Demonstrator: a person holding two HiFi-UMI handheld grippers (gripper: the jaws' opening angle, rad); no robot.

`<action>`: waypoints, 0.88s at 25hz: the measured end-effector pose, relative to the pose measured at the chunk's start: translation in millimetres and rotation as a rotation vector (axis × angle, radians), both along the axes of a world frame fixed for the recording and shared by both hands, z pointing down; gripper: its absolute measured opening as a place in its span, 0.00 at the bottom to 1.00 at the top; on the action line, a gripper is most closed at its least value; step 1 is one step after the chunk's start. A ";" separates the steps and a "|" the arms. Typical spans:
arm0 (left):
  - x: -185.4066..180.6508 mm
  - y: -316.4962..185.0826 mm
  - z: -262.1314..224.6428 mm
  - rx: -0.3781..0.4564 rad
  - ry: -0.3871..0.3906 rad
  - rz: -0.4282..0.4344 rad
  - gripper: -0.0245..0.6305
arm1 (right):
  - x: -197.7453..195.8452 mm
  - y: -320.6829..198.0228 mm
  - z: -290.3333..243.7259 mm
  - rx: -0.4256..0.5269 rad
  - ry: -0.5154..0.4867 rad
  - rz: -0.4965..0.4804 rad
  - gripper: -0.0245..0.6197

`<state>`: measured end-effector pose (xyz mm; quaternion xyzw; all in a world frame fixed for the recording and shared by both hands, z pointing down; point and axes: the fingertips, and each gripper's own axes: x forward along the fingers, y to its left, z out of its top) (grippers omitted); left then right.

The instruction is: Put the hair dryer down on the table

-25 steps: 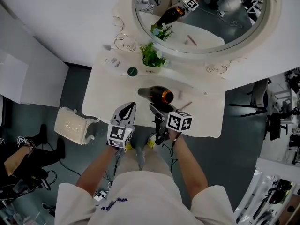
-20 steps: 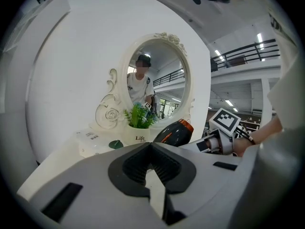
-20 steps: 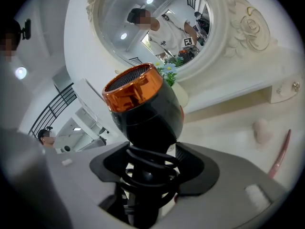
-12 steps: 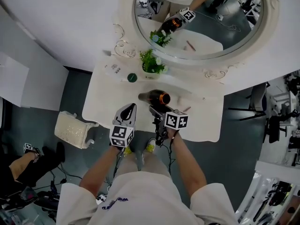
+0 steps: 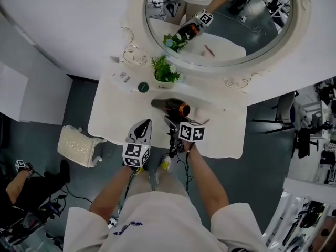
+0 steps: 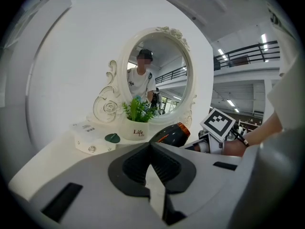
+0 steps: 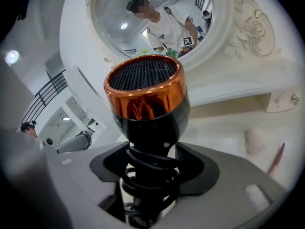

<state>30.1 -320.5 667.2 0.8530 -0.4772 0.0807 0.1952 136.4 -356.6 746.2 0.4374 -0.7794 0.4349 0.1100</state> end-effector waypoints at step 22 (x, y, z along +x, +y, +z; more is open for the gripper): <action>-0.6 22.2 16.5 -0.040 0.024 -0.053 0.05 | 35.7 -21.3 50.8 -0.026 0.381 -0.002 0.52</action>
